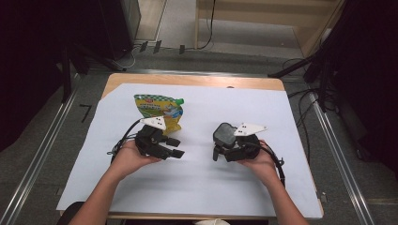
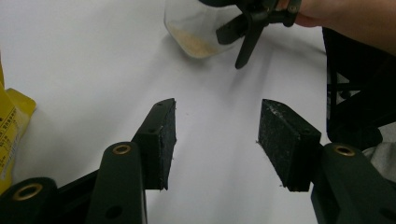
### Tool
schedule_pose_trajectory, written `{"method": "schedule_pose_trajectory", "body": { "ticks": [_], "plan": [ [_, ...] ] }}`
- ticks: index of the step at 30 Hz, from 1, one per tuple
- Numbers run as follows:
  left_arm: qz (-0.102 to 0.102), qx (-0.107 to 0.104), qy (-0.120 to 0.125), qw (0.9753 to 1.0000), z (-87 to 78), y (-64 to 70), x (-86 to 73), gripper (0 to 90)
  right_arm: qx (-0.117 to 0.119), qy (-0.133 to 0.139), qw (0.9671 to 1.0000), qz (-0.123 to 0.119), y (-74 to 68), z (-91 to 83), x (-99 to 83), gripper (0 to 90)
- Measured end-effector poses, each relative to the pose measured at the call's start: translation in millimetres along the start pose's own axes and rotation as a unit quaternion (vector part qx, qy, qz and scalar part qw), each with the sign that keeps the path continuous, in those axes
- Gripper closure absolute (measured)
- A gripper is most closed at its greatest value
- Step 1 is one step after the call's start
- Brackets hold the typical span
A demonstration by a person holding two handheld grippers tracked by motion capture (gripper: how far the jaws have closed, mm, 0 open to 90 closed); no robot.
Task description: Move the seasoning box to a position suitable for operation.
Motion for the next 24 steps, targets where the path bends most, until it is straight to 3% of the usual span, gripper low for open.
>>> {"method": "schedule_pose_trajectory", "body": {
  "ticks": [6,13,21,24],
  "plan": [
    [0.001,0.005,-0.001,1.0000,-0.6,-0.3,-0.5,47.4,0.033,-0.009,0.9992,-0.022,-21.8,19.3,3.3,15.8],
    [0.003,0.006,0.000,1.0000,-1.0,2.7,-1.2,47.5,0.042,-0.016,0.9982,-0.041,-35.4,33.4,4.4,15.8],
    [0.004,0.005,-0.004,1.0000,2.6,4.7,-3.8,47.5,0.047,-0.019,0.9978,-0.043,-35.1,34.6,3.3,15.8],
    [0.005,0.005,-0.005,1.0000,5.0,5.5,-4.0,47.5,0.051,-0.019,0.9980,-0.032,-33.8,33.7,1.8,15.8]
  ]
}}
Point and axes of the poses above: each handheld gripper's, and its own axes: z roughly forward along the jaws, x roughly out of its top, y roughly to its right, the point moved 5 cm from there along z, roughly forward along the jaws, and after that the axes turned 1 degree about -z, right-handed, at the moved point
